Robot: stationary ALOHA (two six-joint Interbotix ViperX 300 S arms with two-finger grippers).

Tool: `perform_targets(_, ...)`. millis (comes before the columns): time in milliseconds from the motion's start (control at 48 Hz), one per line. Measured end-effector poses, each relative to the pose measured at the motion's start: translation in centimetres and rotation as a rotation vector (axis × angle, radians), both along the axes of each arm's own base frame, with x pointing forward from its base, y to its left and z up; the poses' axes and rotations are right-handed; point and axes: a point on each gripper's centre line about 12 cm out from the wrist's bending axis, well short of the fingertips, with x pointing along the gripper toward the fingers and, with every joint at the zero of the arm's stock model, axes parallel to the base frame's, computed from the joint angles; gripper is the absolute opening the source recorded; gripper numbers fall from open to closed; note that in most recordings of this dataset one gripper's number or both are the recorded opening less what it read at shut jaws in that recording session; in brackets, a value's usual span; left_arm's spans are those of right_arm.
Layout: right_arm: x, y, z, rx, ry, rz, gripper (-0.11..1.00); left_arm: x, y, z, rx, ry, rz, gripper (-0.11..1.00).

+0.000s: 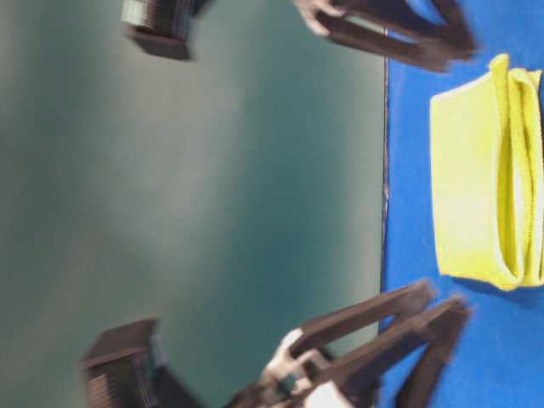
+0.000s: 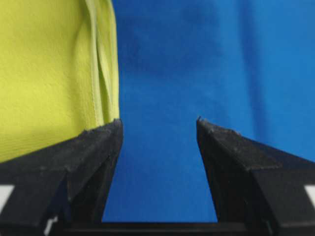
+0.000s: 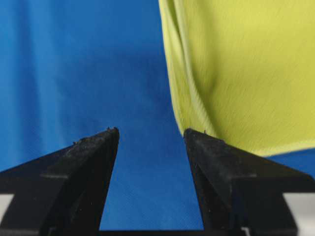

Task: Fold a vertical towel.

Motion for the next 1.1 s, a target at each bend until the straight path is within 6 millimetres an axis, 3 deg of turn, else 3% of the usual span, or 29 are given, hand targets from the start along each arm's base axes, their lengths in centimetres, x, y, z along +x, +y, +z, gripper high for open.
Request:
perform_targets(208, -1.5, 0.0, 6.2, -0.021, -0.193, 0.008, 0.59, -1.8, 0.0, 5.0, -0.003, -0.098, -0.003, 0.58)
perform_targets(396, -4.3, 0.1, 12.2, -0.058, -0.386, 0.021, 0.59, -4.2, 0.0, 9.8, -0.006, -0.227, -0.004, 0.58)
perform_targets(521, -6.6, 0.1, 14.6, -0.081, -0.457, 0.027, 0.59, -6.8, 0.1, 12.8, -0.003, -0.330, -0.007, 0.58)
perform_targets(646, -9.1, 0.2, 16.4, -0.103, -0.499, 0.030, 0.59, -9.3, 0.2, 14.3, -0.002, -0.402, -0.006, 0.58)
perform_targets(855, -12.4, 0.0, 17.1, -0.128, -0.514, 0.022, 0.59, -14.0, 0.4, 15.2, -0.006, -0.480, 0.004, 0.58)
perform_targets(1105, -15.7, -0.3, 14.1, -0.127, -0.527, -0.013, 0.59, -18.1, 0.5, 12.0, -0.042, -0.501, 0.020, 0.58)
